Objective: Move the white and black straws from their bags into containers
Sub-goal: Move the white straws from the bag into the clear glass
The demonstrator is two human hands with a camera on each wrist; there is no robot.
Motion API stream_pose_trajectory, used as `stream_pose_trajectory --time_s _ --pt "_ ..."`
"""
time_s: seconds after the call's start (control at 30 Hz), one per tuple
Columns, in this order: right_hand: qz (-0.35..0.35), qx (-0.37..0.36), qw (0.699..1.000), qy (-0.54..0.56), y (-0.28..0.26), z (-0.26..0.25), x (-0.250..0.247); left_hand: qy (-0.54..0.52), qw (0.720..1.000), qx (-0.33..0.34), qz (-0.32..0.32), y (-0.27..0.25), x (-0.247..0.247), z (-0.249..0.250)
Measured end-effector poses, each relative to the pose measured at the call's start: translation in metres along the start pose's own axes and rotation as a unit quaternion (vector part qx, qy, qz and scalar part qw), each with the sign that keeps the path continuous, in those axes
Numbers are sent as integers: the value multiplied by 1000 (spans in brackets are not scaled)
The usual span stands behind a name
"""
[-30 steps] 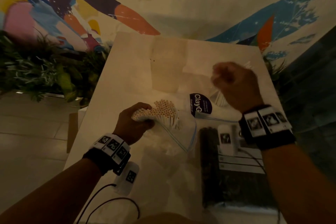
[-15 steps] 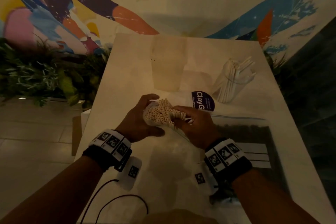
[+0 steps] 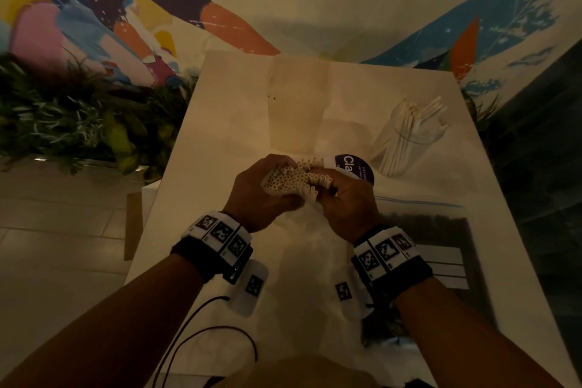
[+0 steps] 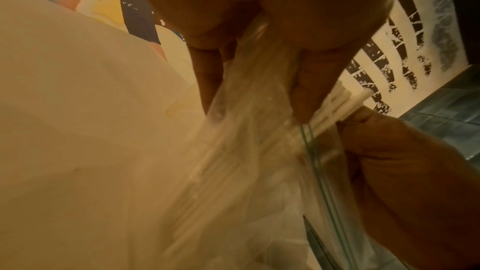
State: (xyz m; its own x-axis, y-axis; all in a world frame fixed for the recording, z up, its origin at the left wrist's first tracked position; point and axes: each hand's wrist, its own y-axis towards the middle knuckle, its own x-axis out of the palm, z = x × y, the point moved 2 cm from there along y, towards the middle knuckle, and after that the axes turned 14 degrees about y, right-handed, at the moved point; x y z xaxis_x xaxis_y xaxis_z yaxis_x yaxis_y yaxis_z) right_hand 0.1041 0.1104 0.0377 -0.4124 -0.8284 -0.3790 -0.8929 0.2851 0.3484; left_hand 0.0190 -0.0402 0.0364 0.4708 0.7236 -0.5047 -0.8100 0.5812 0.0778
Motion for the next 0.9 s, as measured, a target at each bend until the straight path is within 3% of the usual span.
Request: stream_pose_trajectory --time_s 0.17,0.53,0.67,0.83,0.9 --pt "14 55 998 -13 -1 11 -3 51 998 -30 15 5 -6 -14" --pt "55 62 997 -7 -3 19 -2 65 997 -41 5 2 -12 -18" --pt "30 81 995 -44 -6 31 1 59 998 -37 0 0 -11 -17" --pt "114 47 992 12 -5 15 -4 46 998 -34 4 -3 -9 -14" --pt "115 45 992 18 -3 13 -4 40 999 -36 6 -3 -10 -15"
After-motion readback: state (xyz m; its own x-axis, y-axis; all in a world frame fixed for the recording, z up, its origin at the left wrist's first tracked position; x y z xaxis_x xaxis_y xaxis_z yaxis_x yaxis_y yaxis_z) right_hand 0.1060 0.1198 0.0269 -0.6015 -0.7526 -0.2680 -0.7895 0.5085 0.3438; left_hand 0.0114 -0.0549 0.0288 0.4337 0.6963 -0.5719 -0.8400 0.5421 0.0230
